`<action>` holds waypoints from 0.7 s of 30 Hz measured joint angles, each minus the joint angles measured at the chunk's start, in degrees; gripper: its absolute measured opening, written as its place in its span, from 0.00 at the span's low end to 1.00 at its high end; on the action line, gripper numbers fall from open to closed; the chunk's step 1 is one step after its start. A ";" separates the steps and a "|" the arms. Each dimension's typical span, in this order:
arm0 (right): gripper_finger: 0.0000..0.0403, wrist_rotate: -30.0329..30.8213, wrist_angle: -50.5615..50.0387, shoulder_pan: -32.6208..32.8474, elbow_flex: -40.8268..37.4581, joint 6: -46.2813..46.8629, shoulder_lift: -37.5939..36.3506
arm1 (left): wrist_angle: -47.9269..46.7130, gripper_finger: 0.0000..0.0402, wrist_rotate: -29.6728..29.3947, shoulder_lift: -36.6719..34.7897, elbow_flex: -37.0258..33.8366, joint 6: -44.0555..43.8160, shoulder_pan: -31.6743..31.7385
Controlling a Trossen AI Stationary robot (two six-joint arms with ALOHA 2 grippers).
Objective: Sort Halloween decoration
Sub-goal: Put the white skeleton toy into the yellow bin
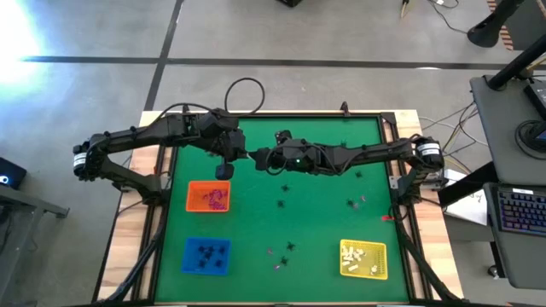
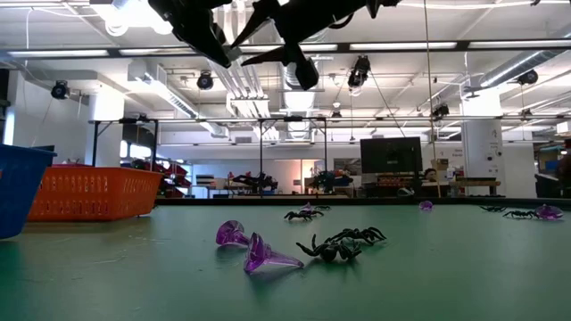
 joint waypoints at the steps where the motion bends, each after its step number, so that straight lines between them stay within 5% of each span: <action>1: 0.30 0.00 0.10 -0.05 0.00 0.01 0.04 | 0.26 0.00 0.00 0.00 0.00 0.14 0.00; 16: 0.05 -0.33 2.25 -0.03 0.04 -1.78 1.33 | 0.36 0.00 -0.07 0.00 0.00 0.20 0.02; 21: 0.03 -2.67 2.31 -0.10 0.04 -3.47 1.33 | 0.24 0.02 -0.04 0.00 0.00 0.19 0.02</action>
